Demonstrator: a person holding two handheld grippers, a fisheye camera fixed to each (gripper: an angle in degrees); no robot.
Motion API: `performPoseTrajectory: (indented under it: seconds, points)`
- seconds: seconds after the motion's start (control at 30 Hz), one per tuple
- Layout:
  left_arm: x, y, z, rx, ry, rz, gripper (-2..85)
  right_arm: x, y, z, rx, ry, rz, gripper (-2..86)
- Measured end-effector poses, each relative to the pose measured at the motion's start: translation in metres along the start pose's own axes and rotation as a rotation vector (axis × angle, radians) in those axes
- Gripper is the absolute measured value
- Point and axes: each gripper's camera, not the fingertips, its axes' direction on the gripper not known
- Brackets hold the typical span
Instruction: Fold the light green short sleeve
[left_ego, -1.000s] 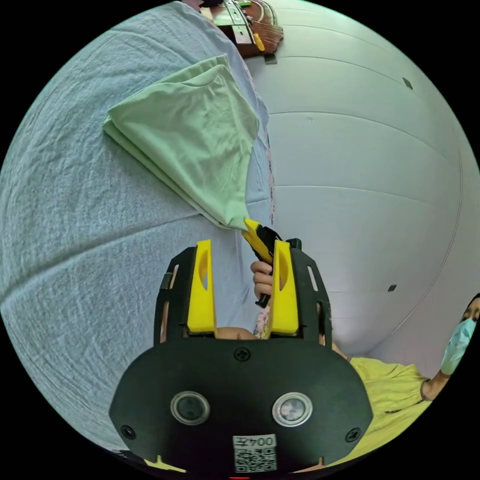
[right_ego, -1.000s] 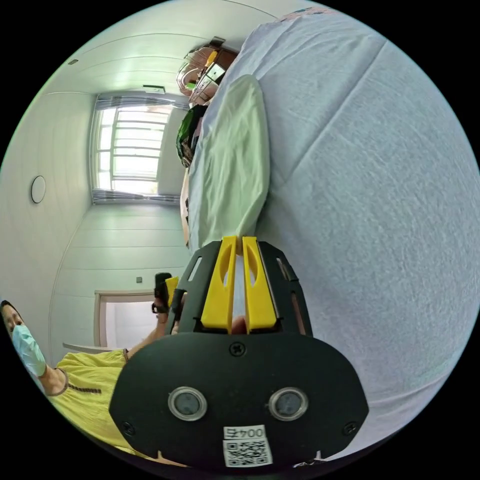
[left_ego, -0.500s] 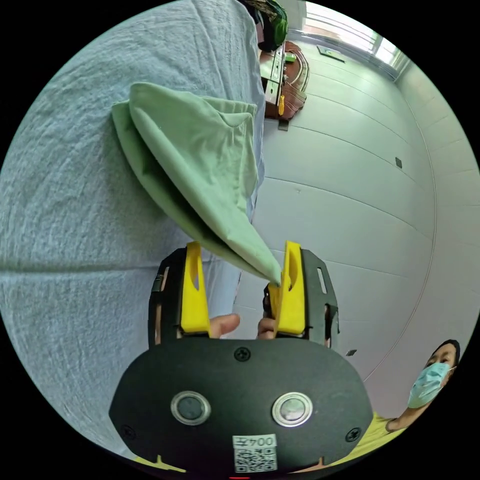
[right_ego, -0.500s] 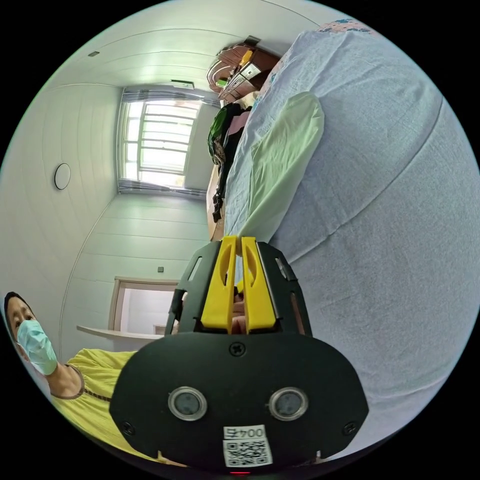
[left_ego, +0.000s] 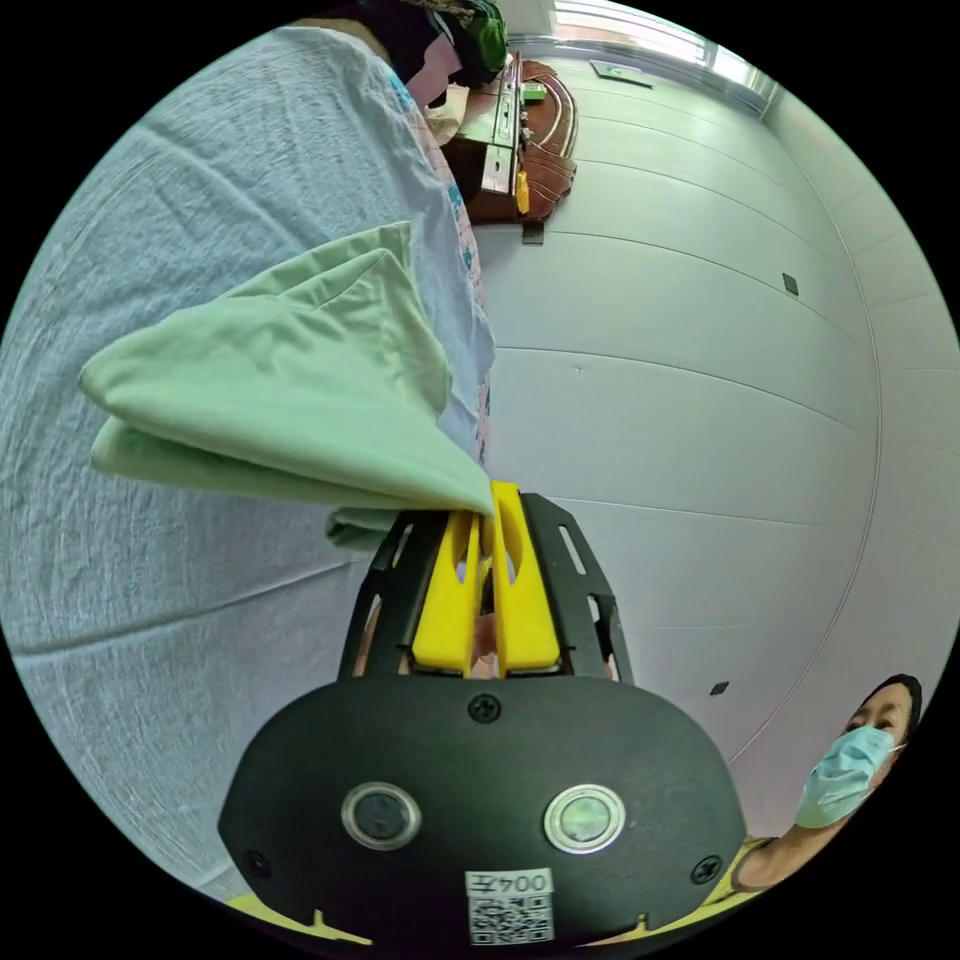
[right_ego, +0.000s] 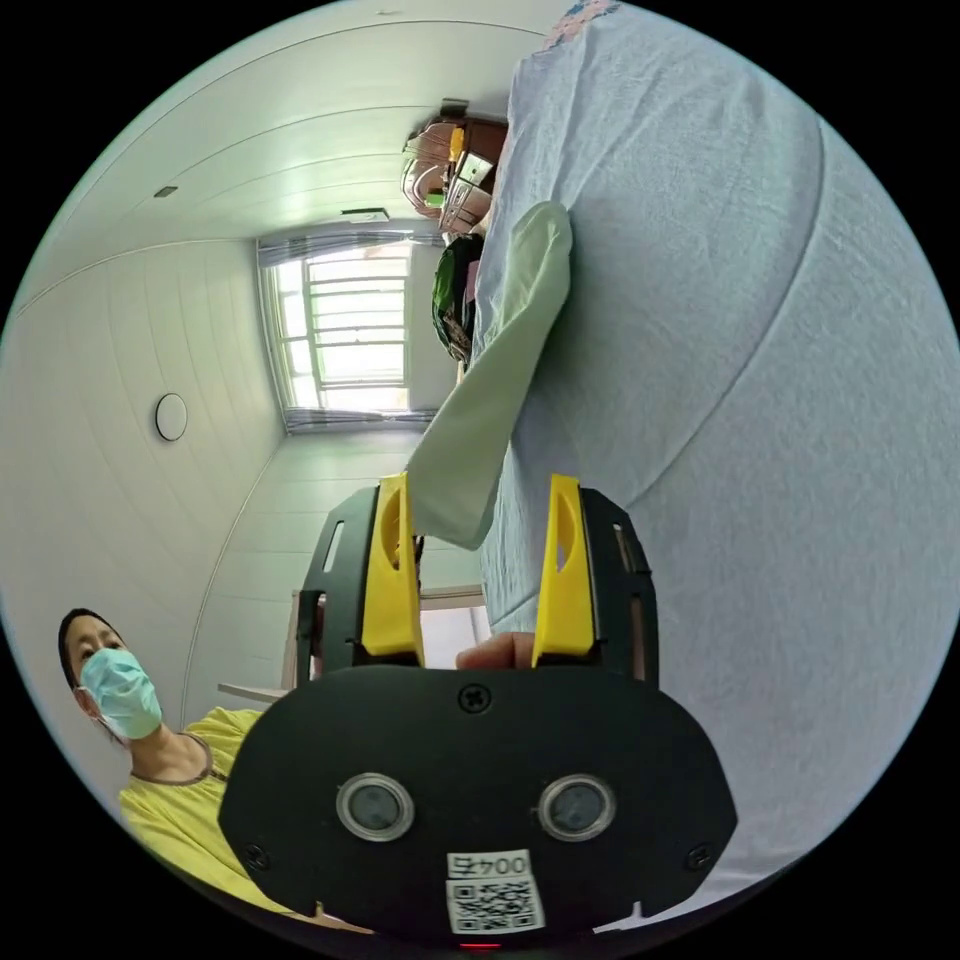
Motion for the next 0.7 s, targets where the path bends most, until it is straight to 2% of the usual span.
performPoseTrajectory:
  seconds: [0.2,0.4,0.5,0.6,0.7]
  points:
    - [0.044,-0.015,-0.014,-0.055,-0.006,0.049,3.9,0.016,-0.066,0.030,0.004,-0.035,0.047,21.2]
    - [0.065,-0.011,-0.034,-0.096,-0.013,0.078,3.9,0.019,-0.131,0.072,0.009,0.015,0.062,20.3]
    - [0.072,-0.003,-0.042,-0.117,-0.011,0.082,3.9,0.012,-0.154,0.099,-0.021,0.120,0.032,15.2]
    - [0.086,0.007,-0.053,-0.132,-0.040,0.125,4.0,0.006,-0.160,0.119,0.021,0.229,0.021,3.4]
    - [0.112,0.022,-0.070,-0.117,-0.115,0.232,4.0,-0.021,-0.148,0.126,0.123,0.229,-0.090,2.0]
